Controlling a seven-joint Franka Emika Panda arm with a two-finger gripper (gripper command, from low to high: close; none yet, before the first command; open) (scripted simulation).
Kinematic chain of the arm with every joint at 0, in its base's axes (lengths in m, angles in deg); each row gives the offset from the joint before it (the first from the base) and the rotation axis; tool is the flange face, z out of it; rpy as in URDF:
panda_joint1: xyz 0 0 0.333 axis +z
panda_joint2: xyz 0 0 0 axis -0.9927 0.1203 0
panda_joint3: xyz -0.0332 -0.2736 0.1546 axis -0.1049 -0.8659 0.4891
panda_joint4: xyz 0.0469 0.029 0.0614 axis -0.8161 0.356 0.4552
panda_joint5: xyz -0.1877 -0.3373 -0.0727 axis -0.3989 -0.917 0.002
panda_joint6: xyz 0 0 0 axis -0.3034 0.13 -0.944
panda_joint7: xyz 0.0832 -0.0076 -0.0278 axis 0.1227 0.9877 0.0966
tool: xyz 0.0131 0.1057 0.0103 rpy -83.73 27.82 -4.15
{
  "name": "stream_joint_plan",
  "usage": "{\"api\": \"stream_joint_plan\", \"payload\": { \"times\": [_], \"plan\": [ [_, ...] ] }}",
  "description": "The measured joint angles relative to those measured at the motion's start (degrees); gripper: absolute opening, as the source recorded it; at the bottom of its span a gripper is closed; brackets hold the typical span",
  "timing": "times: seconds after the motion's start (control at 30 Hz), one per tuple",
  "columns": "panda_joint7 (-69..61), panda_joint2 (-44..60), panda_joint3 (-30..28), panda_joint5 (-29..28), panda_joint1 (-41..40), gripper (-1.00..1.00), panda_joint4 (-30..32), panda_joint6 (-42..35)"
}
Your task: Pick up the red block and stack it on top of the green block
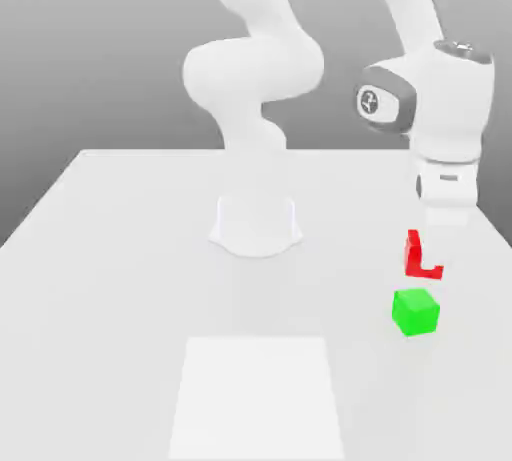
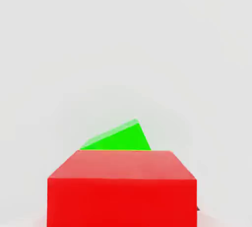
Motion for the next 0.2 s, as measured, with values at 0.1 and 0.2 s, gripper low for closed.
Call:
{"api": "stream_joint_plan", "payload": {
  "times": [0.1, 0.2],
  "plan": [
    [3.7, 5.8, -1.9, -5.3, 0.5, 1.00, -0.2, 5.4],
    [3.7, 5.8, -1.9, -5.3, 0.5, 1.00, -0.2, 5.4]
  ]
}}
